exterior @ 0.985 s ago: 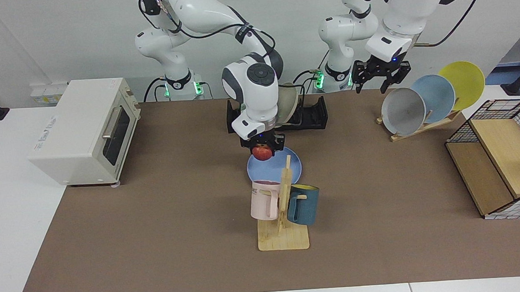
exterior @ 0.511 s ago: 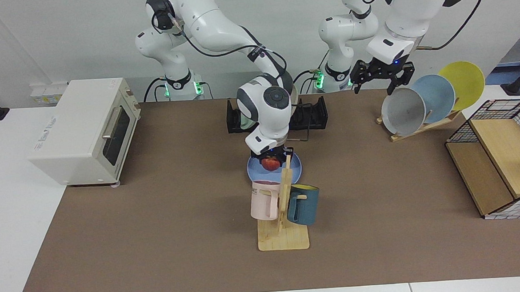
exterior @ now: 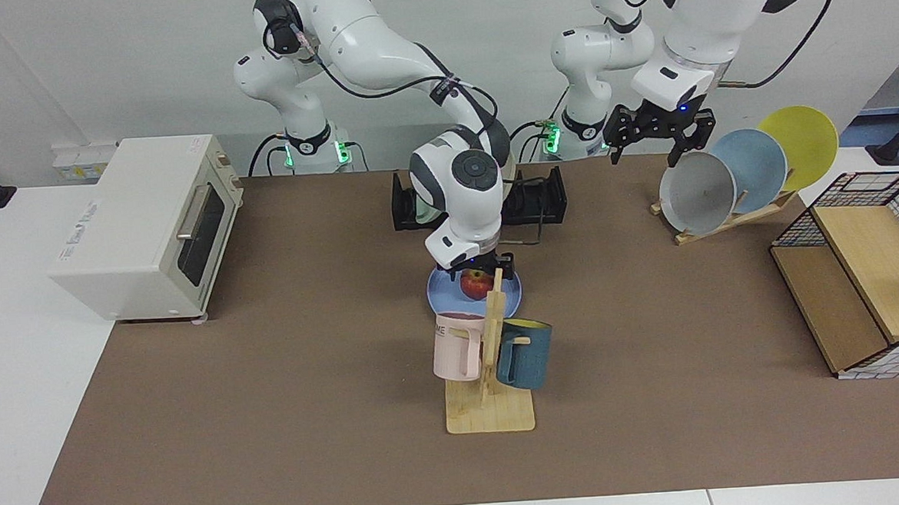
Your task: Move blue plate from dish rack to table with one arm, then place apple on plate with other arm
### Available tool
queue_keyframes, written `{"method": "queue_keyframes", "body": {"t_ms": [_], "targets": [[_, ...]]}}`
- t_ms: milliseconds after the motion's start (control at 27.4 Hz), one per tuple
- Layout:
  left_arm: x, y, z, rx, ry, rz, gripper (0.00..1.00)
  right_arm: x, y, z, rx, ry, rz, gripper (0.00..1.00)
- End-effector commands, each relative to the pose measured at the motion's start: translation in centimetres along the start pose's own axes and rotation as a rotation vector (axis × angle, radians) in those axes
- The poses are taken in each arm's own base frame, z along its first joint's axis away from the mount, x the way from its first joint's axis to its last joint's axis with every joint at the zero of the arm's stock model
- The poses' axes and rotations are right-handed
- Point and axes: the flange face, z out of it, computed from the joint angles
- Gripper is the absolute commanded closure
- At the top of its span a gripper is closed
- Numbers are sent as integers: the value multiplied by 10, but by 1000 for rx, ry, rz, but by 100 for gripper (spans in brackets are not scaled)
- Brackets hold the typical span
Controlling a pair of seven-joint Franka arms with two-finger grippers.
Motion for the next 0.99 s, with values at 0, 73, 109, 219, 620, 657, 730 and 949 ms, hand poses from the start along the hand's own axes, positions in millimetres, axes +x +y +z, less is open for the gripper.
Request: {"method": "queue_keyframes", "body": {"t_ms": [0, 73, 109, 219, 620, 657, 730, 949], "targets": [[7, -2, -2, -11, 16, 15, 0, 24, 17, -54, 6, -19, 1, 0], [6, -8, -5, -2, 21, 6, 0, 41, 33, -73, 25, -5, 23, 0], [5, -10, -6, 2, 23, 3, 0, 48, 44, -88, 38, 18, 20, 0], [5, -13, -6, 2, 20, -3, 0, 67, 70, -113, 65, 49, -80, 0], [3, -18, -7, -1, 14, -20, 0, 134, 225, -148, 36, 92, -364, 0], [3, -19, -7, -1, 14, -23, 0, 135, 237, -149, 22, 94, -379, 0], [3, -24, -7, -1, 14, -31, 0, 135, 258, -152, 0, 114, -394, 0], [3, -38, -7, -2, 13, -58, 0, 123, 320, -161, -32, 154, -406, 0]]}}
